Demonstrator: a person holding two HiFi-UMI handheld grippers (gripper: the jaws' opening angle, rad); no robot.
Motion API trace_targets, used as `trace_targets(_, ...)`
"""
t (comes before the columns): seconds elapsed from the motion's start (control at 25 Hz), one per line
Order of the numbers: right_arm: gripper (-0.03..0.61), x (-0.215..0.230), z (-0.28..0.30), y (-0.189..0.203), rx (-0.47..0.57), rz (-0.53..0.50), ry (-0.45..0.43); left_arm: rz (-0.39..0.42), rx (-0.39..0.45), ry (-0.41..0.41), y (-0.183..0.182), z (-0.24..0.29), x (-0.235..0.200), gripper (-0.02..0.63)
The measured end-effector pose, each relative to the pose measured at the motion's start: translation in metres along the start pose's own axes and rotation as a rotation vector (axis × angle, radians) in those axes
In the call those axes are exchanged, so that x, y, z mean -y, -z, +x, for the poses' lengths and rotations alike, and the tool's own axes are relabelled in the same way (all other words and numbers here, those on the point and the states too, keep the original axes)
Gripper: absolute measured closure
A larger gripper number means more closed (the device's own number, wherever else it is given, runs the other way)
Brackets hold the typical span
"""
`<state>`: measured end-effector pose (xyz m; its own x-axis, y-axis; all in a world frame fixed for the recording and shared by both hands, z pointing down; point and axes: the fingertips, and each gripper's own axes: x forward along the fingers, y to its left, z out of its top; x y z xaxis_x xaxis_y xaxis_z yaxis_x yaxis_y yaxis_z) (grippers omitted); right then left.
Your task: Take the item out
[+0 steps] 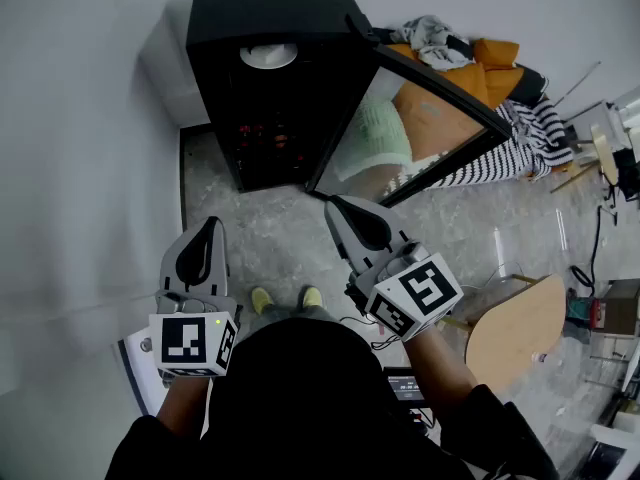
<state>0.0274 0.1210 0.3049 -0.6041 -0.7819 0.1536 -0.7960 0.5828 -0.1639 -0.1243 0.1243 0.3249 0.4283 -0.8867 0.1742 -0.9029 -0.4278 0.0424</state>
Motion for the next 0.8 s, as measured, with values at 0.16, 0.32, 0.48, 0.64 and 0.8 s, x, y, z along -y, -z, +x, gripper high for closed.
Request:
trace_targets(0.16,0.572,-0.006,0.001,0.000,0.000,-0.021,0.007,-0.013,0.009,0.007,0.000,-0.005,-0.005,0.606)
trace_targets(0.32,0.572,-0.010,0.005,0.003,-0.004,-0.031,0.018,-0.012,0.021,0.010,-0.002,-0.010,-0.012,0.606)
trace_targets(0.48,0.572,-0.012,0.003,0.002,0.013,-0.016,0.023,-0.008,0.019,0.015,0.000,-0.013,-0.013,0.606)
trace_targets(0.64,0.572,-0.017,0.001,0.003,0.012,-0.026,0.016,-0.007,0.019,0.024,0.001,-0.016,-0.012,0.606)
trace_targets(0.8,0.572,-0.018,0.001,0.004,0.003,-0.028,0.019,-0.030,0.022,0.032,-0.003,-0.019,-0.011,0.606)
